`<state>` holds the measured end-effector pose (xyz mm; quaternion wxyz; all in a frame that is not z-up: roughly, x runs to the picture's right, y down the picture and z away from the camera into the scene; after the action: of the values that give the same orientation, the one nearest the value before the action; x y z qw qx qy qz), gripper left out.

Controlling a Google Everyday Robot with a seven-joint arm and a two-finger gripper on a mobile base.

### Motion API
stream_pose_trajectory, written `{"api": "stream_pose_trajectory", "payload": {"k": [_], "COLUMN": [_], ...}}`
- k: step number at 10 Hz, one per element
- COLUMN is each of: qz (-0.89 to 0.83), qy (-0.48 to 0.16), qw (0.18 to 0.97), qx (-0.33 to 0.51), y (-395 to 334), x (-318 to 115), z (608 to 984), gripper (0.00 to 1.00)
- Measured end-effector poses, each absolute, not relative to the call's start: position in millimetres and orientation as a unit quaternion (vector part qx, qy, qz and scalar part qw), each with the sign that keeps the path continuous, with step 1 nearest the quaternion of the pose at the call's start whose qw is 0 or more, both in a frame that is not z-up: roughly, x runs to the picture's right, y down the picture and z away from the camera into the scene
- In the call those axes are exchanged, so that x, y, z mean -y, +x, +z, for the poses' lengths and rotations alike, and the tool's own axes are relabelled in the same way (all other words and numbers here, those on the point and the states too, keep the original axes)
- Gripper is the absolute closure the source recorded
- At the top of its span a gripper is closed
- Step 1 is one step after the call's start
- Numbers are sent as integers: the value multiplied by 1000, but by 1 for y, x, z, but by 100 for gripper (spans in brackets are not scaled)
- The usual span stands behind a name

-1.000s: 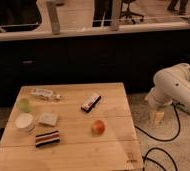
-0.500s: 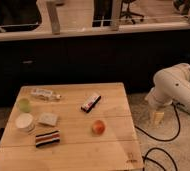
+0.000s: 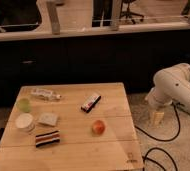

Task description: Place apple in paper cup

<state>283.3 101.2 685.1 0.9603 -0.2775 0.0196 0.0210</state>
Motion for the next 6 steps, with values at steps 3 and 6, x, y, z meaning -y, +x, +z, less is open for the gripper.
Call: {"api": "stream_pose_trajectory", "payload": {"k": [3, 6], "qz": [21, -9], "qy": [-278, -280], "qw": [960, 960], "qx": [-20, -18], "y": [283, 266], "x": [-101, -104], "z": [685, 689], "gripper": [20, 20]}}
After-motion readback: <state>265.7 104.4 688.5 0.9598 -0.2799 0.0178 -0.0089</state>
